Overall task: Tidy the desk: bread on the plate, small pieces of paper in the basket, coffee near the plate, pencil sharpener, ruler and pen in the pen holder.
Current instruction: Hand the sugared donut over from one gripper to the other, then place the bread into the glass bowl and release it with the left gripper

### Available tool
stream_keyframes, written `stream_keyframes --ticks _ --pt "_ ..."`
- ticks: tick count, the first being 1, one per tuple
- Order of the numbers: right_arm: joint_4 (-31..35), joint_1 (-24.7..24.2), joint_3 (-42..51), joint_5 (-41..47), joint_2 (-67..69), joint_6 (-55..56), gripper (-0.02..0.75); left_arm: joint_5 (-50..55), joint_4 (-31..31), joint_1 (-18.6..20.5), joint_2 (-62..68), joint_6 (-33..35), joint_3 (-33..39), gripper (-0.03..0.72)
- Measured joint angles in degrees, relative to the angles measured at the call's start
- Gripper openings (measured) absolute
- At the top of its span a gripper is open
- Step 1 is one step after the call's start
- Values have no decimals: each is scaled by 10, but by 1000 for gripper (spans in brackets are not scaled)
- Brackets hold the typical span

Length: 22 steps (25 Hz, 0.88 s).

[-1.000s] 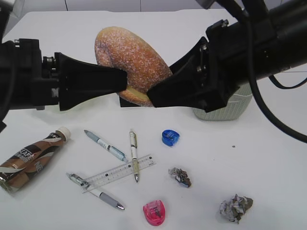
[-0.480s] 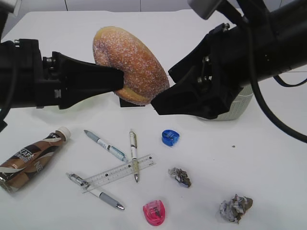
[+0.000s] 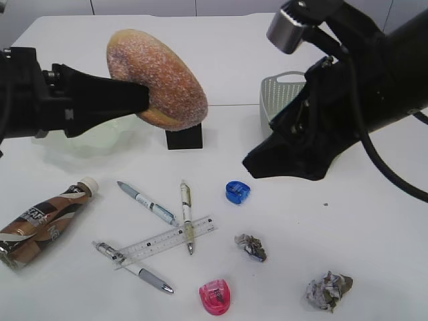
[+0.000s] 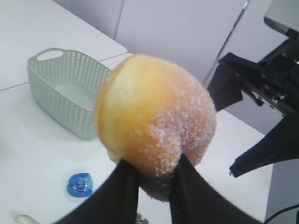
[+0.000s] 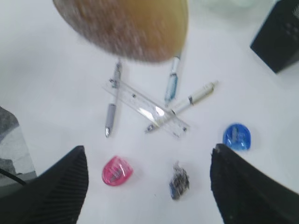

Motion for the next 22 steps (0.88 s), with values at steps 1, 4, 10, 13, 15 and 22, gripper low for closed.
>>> stream_keyframes --ticks 1,4,10,13,15,22 --pt "-38 0 0 3 0 42 598 0 0 11 0 0 0 122" --pt "-136 0 0 25 0 153 597 -3 0 42 0 0 0 122" --pt "-317 0 0 103 0 361 590 -86 0 97 2 0 -10 122" --pt "-394 0 0 135 0 433 575 -136 -3 109 19 0 -34 122" --pt "-425 0 0 148 0 464 561 -153 -3 112 42 0 -56 122" --pt "-437 -30 0 160 0 482 532 -237 -8 112 138 0 -147 121"
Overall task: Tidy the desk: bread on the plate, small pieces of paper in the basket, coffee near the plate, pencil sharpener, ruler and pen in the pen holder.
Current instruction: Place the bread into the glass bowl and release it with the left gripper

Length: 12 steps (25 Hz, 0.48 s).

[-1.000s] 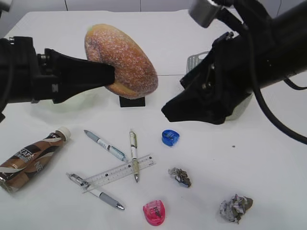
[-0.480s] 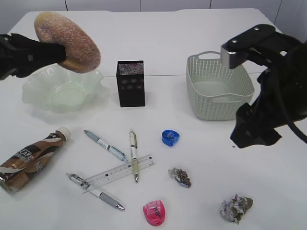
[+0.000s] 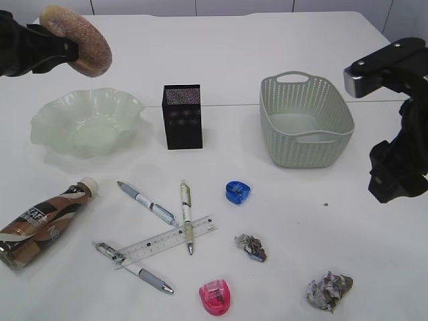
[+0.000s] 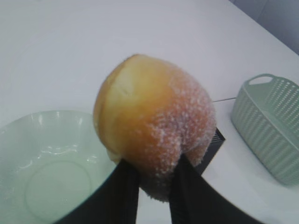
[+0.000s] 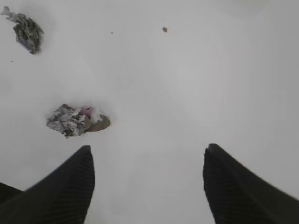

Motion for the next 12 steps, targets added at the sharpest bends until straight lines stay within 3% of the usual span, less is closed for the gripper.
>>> stream_keyframes --ticks 7,12 --pt "-1 -5 0 8 0 0 531 -20 -4 0 112 0 -77 120" --pt "-4 -5 0 8 0 0 531 -23 -4 18 173 -14 -93 118"
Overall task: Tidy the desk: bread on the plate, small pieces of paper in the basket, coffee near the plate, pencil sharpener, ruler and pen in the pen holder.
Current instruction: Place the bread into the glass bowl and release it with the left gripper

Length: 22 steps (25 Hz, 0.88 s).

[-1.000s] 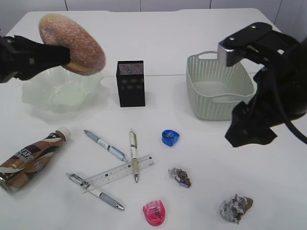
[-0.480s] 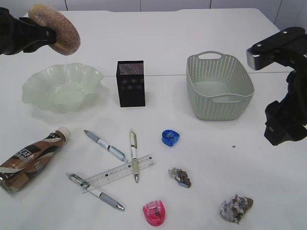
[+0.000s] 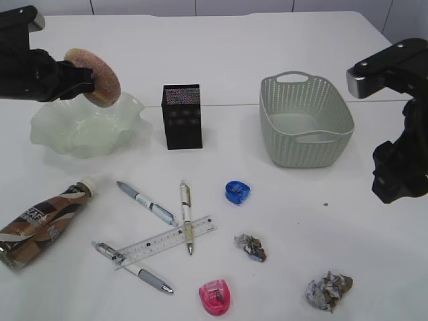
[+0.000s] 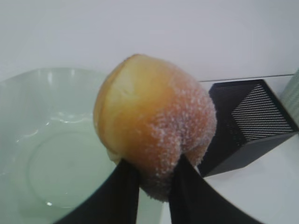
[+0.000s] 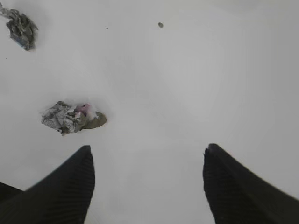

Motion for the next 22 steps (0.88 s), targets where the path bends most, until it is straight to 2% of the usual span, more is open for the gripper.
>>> stream_keyframes --ticks 6,17,20,22 --pt "-1 0 0 4 0 0 531 32 0 45 46 -9 -15 118" --pt "-1 0 0 14 0 0 531 44 0 48 98 -9 -34 125" --pt "-1 0 0 15 0 0 531 34 0 48 99 -9 -35 193" --pt "-1 0 0 17 0 0 531 28 0 48 99 -9 -35 288"
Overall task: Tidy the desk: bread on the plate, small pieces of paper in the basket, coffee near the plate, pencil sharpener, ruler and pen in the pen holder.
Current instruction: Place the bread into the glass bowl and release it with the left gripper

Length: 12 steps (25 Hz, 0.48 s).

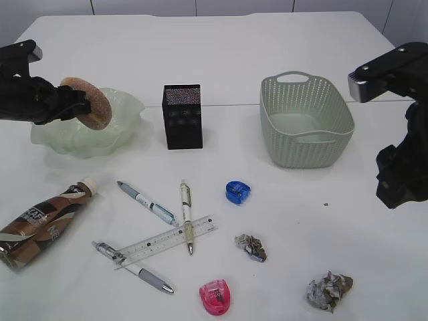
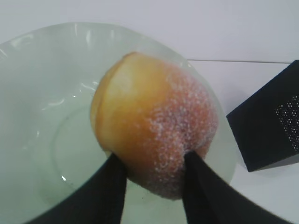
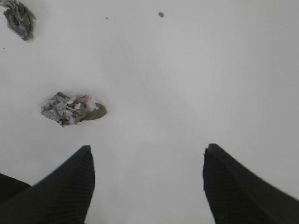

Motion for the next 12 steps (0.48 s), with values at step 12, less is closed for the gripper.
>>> stream_keyframes --ticks 12 --pt "0 0 0 3 0 0 531 2 -2 0 0 -4 0 526"
